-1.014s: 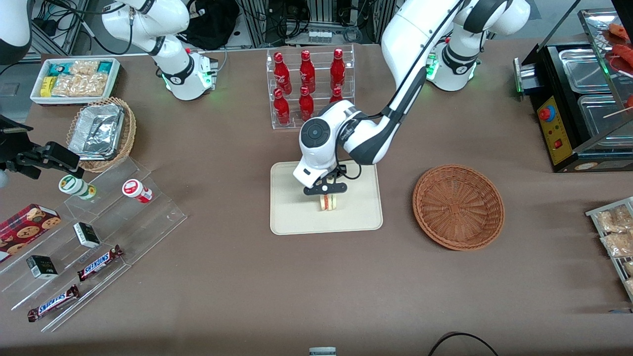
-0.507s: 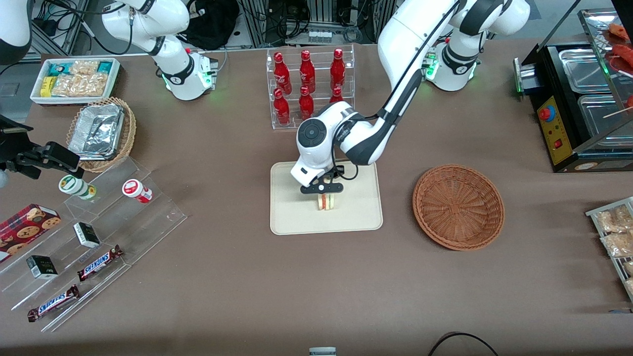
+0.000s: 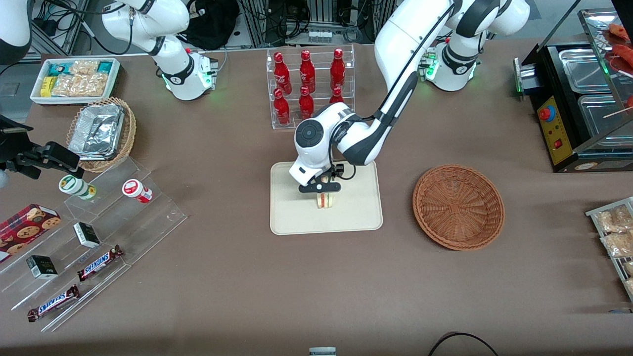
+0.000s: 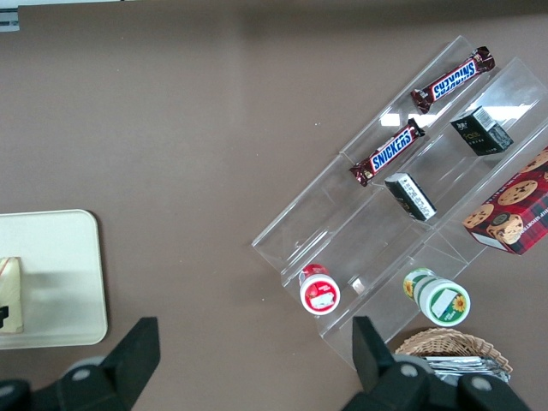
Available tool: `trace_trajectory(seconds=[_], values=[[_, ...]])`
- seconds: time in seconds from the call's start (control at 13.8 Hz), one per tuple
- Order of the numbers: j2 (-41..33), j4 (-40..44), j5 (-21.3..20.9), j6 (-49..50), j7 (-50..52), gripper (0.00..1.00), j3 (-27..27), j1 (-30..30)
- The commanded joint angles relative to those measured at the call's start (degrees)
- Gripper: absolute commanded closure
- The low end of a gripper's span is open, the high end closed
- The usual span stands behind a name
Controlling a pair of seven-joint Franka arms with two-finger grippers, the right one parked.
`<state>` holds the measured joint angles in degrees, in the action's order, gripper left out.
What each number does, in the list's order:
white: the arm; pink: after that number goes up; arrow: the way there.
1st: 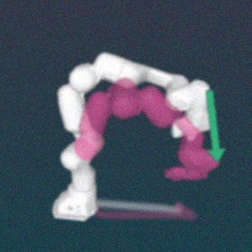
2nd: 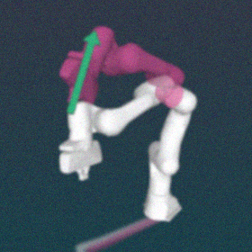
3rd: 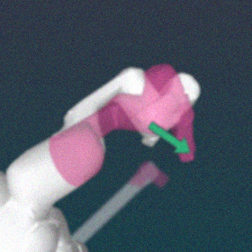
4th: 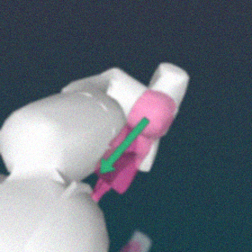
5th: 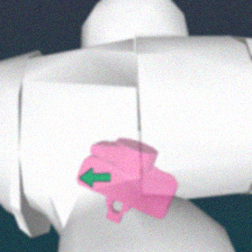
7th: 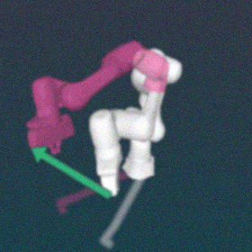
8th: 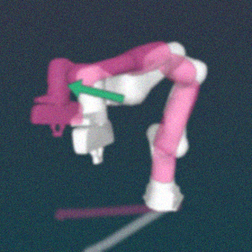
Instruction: Place sandwich from basket to tray
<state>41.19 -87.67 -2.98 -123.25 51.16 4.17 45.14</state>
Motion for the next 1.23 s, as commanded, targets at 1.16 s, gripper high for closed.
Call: trace_trajectory(seconds=[1.16], values=[[-31.1, 0.3, 0.3, 33.2, -12.6, 0.0, -1.0, -25.5]])
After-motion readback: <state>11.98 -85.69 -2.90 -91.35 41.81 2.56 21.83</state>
